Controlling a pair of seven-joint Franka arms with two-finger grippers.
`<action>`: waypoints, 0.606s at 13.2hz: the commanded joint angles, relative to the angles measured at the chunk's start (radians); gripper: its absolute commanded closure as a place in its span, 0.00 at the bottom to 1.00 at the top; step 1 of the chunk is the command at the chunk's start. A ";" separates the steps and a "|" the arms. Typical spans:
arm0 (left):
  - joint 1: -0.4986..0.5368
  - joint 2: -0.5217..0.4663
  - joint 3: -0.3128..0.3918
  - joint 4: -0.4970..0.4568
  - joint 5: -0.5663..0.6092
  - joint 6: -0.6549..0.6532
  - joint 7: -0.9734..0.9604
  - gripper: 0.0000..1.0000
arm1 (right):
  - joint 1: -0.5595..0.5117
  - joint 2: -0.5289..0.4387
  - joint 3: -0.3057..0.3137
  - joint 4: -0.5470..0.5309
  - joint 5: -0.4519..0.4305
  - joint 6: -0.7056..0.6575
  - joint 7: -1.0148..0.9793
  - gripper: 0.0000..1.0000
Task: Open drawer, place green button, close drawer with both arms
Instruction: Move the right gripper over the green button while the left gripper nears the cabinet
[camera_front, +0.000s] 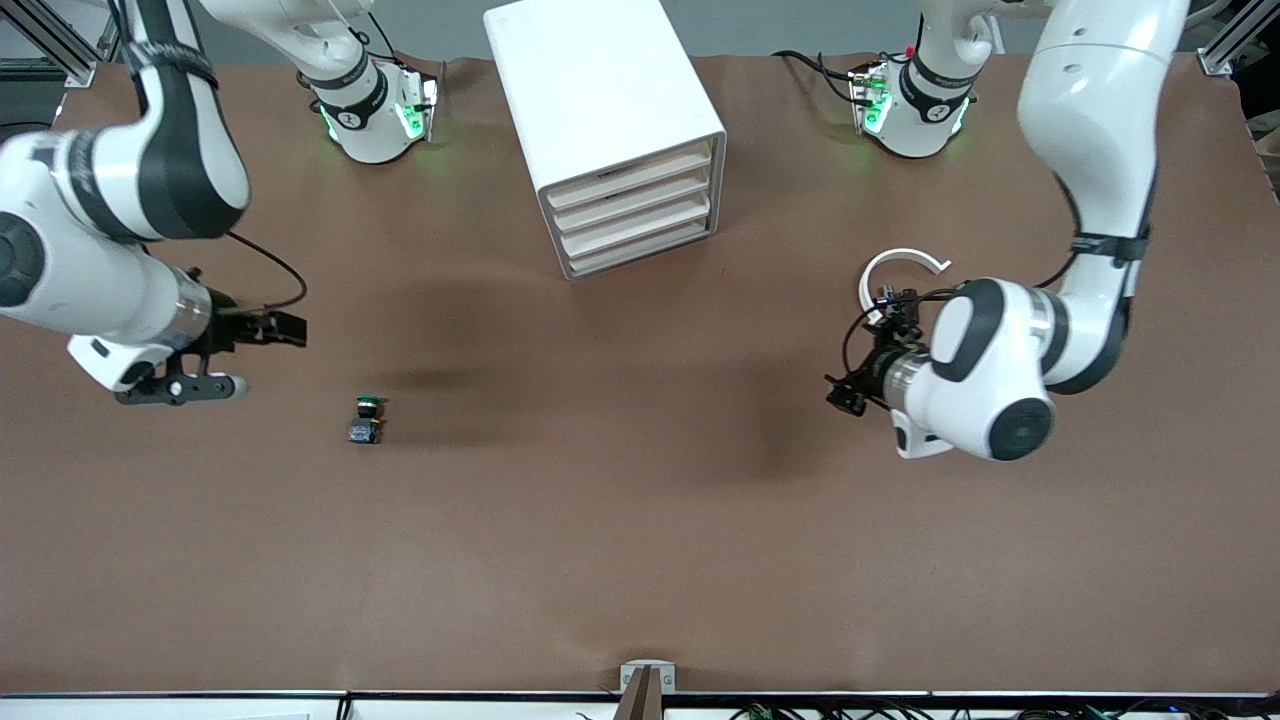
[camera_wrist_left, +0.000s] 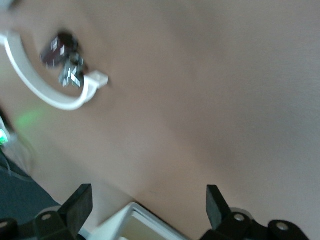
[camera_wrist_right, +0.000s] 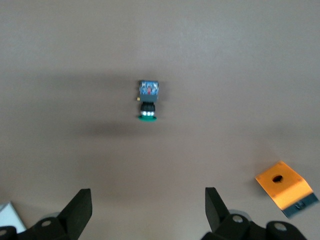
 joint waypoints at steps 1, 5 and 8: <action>-0.056 0.062 0.007 0.066 -0.024 -0.012 -0.318 0.00 | 0.019 0.000 0.002 -0.127 -0.004 0.181 0.073 0.00; -0.131 0.107 0.007 0.055 -0.249 -0.037 -0.458 0.00 | 0.019 0.165 0.002 -0.136 -0.004 0.385 0.073 0.00; -0.177 0.154 0.007 0.055 -0.394 -0.052 -0.555 0.00 | 0.017 0.259 0.002 -0.111 -0.004 0.450 0.073 0.00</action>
